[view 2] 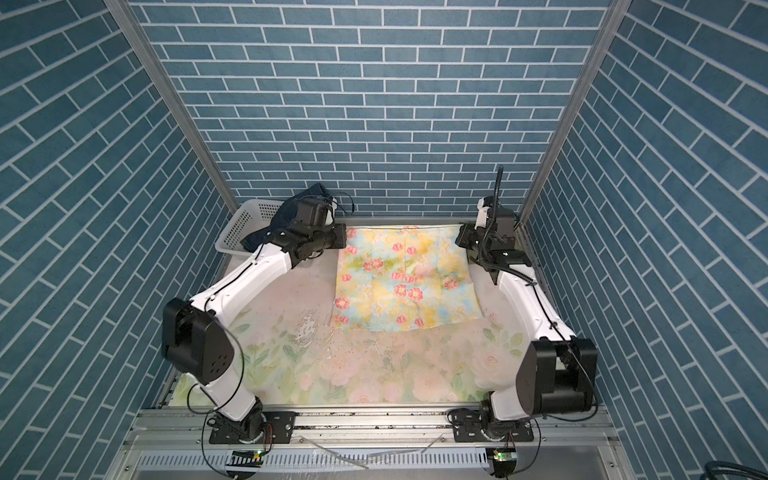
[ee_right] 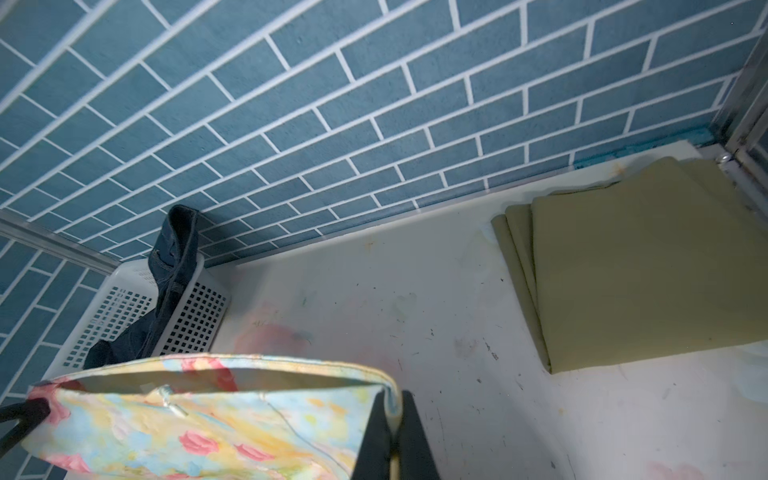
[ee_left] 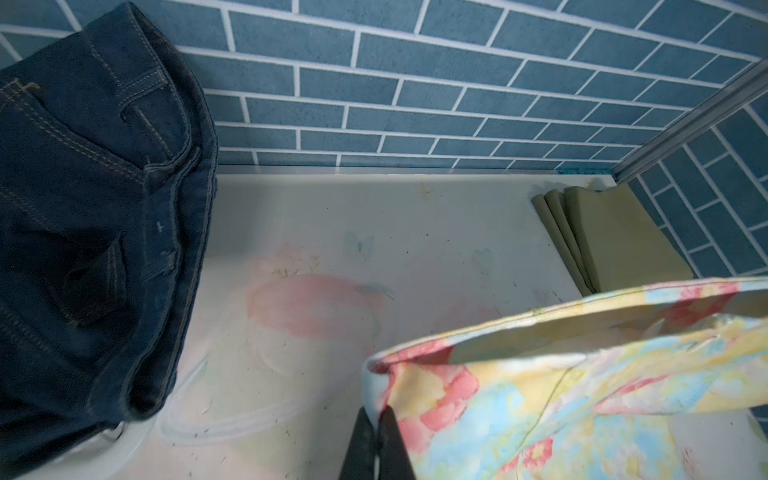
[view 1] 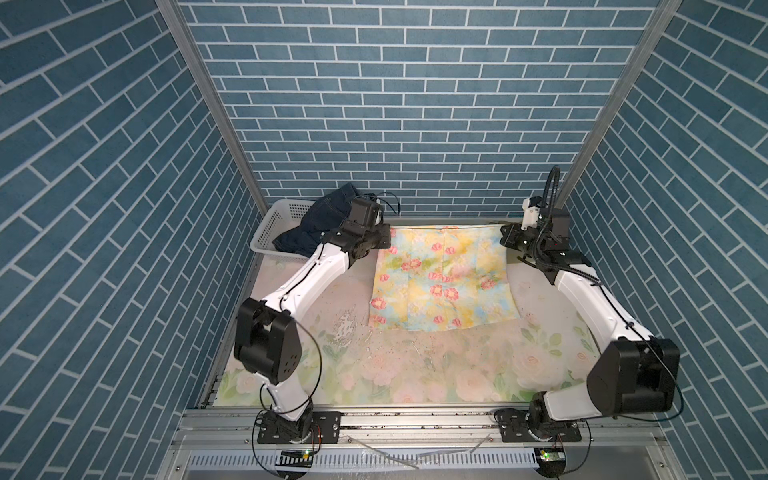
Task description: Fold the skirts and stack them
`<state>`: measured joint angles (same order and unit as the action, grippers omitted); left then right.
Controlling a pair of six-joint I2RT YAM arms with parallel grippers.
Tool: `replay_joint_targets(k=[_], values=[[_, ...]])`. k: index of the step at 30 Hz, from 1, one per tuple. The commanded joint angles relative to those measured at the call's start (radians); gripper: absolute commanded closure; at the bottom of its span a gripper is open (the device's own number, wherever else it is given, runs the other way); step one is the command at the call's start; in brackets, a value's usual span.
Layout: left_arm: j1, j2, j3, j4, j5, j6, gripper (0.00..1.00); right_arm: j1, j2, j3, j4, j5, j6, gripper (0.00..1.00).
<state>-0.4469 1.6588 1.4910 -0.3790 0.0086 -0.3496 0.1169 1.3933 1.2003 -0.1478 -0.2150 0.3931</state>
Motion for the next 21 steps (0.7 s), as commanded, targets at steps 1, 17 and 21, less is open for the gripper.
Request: replay_joint_targets(k=[1, 17, 21], values=[[-0.021, -0.133, -0.101, 0.047, -0.070, 0.022, 1.00, 0.017, -0.140, -0.052, 0.007, 0.047, -0.057, 1.00], [-0.445, -0.688, -0.143, -0.115, -0.494, 0.158, 1.00, 0.121, -0.647, 0.012, -0.268, 0.154, -0.099, 1.00], [-0.517, -0.691, -0.097, -0.136, -0.529, 0.184, 1.00, 0.121, -0.654, 0.054, -0.295, 0.141, -0.067, 1.00]])
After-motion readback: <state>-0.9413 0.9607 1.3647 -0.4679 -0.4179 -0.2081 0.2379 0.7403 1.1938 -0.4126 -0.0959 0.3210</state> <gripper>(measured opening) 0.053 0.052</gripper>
